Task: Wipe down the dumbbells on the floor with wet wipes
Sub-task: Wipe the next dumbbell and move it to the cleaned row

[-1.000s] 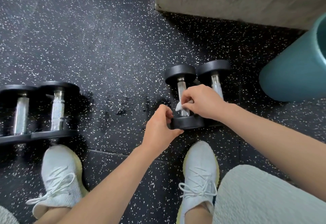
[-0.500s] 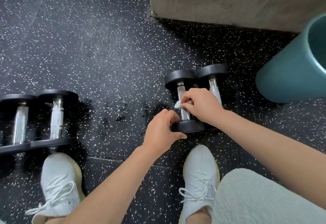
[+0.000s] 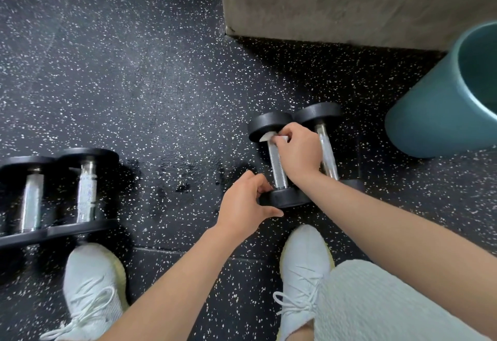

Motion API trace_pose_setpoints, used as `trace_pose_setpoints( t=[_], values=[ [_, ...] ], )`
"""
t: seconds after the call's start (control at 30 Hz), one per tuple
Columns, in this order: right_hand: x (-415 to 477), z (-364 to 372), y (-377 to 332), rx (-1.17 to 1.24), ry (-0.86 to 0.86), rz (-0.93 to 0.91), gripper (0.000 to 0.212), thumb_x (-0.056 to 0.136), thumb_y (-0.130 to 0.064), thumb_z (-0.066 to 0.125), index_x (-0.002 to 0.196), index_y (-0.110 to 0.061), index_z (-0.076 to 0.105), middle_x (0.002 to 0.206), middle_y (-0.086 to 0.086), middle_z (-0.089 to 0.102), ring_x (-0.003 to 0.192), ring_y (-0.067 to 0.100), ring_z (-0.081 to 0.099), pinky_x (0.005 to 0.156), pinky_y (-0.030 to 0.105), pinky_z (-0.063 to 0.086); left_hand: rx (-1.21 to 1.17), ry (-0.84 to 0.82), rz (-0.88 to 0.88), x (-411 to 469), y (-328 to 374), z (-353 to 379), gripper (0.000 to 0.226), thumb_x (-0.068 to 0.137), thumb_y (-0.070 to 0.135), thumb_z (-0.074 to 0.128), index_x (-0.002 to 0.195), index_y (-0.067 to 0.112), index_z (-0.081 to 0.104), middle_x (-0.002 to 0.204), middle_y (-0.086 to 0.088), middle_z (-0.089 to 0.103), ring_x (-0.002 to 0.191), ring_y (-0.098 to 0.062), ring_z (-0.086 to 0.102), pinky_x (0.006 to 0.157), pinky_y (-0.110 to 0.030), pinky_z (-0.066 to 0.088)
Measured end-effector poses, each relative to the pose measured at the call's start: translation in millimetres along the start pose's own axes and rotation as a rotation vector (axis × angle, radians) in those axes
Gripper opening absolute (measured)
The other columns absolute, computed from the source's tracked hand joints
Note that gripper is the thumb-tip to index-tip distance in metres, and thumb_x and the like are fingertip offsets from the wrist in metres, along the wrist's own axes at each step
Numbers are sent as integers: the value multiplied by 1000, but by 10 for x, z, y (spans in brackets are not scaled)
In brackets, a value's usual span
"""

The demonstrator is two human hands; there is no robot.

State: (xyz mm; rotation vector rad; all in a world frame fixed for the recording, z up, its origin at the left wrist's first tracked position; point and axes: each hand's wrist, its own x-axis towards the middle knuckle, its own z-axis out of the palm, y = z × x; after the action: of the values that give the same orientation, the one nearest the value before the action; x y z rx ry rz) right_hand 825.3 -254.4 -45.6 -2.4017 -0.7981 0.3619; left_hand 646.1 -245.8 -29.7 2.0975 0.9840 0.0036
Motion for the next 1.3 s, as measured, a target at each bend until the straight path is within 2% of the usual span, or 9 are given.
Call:
trace_pose_setpoints(
  t=[0.27,0.4,0.47,0.6,0.77,0.87,1.0,1.1,1.3],
  values=[
    [50,113,-112,469,8,544,5,83,-26,76,86,-22,76,78,-6,73,79,17,70,80,38,60,-22,7,-21,-26,0,-14,53,60,45,100,95,29,63,91,13,51,79,-6,54,63,-17,37],
    [71,105,-134,698,-63,707,23,75,-18,71,54,-19,64,60,-2,61,65,22,54,63,34,49,-28,3,-30,-18,-16,-20,53,59,43,100,95,28,64,91,12,52,79,-8,54,66,-25,43],
    [98,102,-76,792,-97,759,17,73,-18,74,60,-17,63,67,0,60,74,21,55,73,38,53,-33,-9,-38,-15,-32,-23,52,59,42,100,93,28,63,91,11,53,78,-9,55,69,-29,46],
    [149,137,-6,860,-235,767,17,81,-19,83,86,-16,68,100,6,73,102,24,69,97,43,55,-19,-25,-36,-15,-56,-35,52,60,42,100,94,27,63,91,10,54,79,-9,55,68,-28,45],
    [208,179,2,791,-241,812,50,65,-24,96,104,-8,68,99,9,77,93,26,74,92,43,58,-1,-35,-28,14,-23,-34,52,61,42,99,94,27,63,91,11,51,77,-8,52,66,-27,42],
    [228,151,-172,619,-136,818,52,60,-23,96,99,-4,67,94,9,75,83,26,71,82,39,60,20,-41,-25,23,2,-31,52,62,42,99,94,25,62,90,10,51,77,-11,52,67,-31,44],
    [156,181,-414,309,-31,720,55,72,-25,88,115,-6,59,108,11,72,94,32,70,71,33,50,44,-39,-28,13,19,-51,53,62,40,99,93,23,61,92,9,52,79,-14,54,67,-32,45],
    [74,230,-497,164,21,628,54,80,-26,83,120,-6,53,117,15,69,104,36,69,76,39,53,59,-38,-27,-5,-11,-71,51,63,40,98,92,23,59,94,9,53,82,-14,55,69,-34,47],
    [130,201,-249,402,-176,618,54,69,-30,92,107,-7,61,99,7,70,89,25,68,76,33,53,79,-43,-10,-17,-87,-89,52,63,42,98,93,26,58,93,11,53,83,-15,57,72,-37,50]
  ],
)
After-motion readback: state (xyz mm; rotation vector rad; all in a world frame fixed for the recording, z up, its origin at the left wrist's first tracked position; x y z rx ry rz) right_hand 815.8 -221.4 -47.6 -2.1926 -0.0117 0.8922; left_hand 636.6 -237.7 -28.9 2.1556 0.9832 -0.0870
